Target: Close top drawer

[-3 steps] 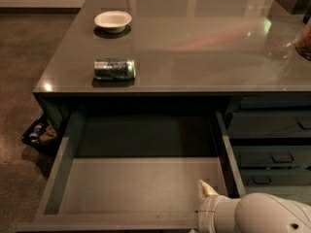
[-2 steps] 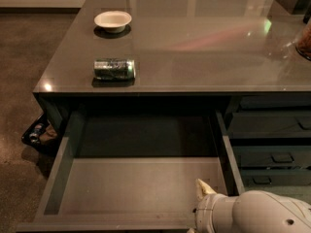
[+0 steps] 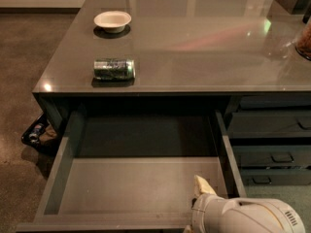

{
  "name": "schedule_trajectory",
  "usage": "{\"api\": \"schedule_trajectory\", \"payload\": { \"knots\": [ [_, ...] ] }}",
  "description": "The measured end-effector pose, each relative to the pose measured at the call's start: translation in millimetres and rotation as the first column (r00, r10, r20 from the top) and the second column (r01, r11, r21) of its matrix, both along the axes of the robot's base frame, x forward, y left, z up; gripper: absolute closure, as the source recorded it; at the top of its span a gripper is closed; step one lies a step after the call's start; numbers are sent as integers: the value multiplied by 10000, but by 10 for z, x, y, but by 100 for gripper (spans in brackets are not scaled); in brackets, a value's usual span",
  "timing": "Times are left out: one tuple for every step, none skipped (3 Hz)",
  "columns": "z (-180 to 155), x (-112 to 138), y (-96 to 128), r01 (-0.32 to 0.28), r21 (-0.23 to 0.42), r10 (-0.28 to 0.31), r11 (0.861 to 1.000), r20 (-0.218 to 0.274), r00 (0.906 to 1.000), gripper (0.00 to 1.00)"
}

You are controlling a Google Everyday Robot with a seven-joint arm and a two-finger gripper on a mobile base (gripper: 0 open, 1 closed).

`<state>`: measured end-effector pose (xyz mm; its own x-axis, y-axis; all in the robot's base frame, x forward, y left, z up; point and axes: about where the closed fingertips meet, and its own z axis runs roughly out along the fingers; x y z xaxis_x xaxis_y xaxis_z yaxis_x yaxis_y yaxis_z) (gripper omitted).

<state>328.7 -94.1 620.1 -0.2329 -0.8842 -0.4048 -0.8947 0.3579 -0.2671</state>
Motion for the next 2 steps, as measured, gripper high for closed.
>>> {"api": "schedule_trajectory", "payload": {
  "knots": [
    [60, 83, -50, 113, -135, -105, 9998, 561, 9984, 0],
    [64, 95, -34, 85, -125, -77, 9999, 634, 9980, 0]
  ]
}}
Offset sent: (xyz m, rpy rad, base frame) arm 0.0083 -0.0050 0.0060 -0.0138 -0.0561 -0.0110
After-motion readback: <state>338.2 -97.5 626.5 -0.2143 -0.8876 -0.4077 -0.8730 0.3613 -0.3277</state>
